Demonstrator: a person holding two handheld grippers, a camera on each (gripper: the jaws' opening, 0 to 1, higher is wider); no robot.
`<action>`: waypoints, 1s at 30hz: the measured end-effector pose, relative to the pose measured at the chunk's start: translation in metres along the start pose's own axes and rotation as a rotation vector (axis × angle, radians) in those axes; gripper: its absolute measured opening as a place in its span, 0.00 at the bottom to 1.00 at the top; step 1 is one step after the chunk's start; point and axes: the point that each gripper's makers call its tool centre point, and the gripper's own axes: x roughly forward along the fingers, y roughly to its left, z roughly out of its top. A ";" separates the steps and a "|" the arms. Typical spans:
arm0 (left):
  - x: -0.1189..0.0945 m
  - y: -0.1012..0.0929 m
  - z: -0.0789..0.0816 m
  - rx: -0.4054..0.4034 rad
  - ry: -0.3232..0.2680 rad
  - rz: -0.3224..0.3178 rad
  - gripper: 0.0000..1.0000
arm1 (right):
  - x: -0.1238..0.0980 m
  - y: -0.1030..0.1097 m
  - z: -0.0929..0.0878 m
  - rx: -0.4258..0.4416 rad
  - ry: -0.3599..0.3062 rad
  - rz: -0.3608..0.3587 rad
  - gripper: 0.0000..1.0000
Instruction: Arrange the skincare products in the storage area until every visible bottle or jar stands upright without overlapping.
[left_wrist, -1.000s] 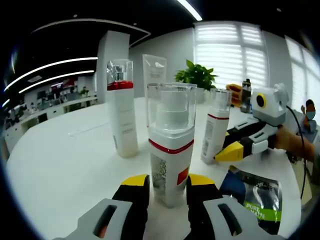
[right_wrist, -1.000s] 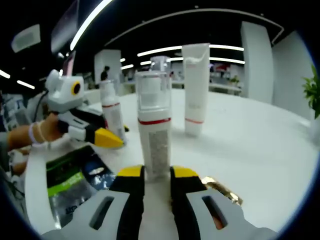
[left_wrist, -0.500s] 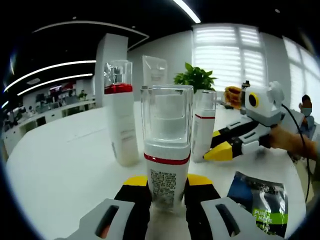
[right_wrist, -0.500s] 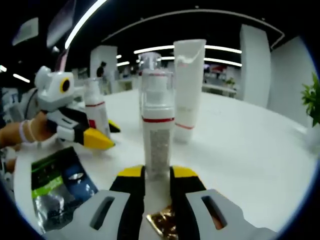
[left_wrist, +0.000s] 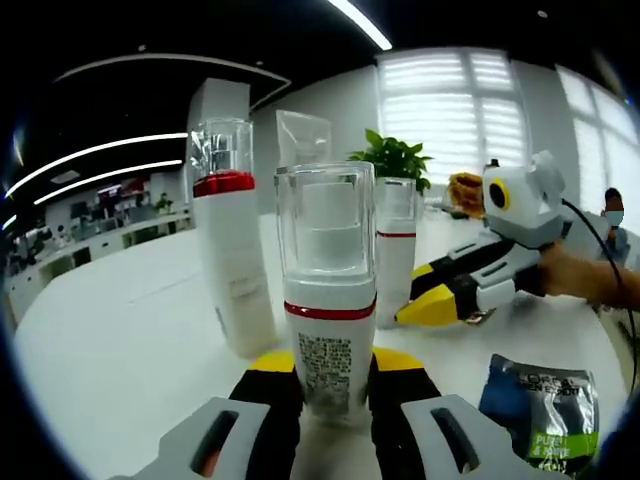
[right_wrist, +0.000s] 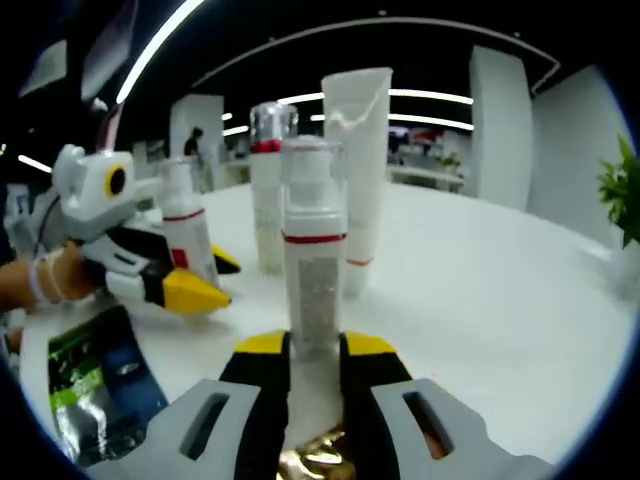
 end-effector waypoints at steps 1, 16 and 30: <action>0.001 0.000 0.000 0.005 -0.002 0.004 0.26 | 0.001 0.000 0.000 -0.001 0.001 -0.001 0.17; -0.017 0.010 -0.020 0.009 0.084 0.041 0.40 | -0.009 -0.003 -0.004 -0.034 0.009 0.009 0.17; -0.026 0.019 -0.023 0.004 0.087 0.054 0.30 | -0.009 -0.013 -0.006 -0.047 0.007 -0.030 0.04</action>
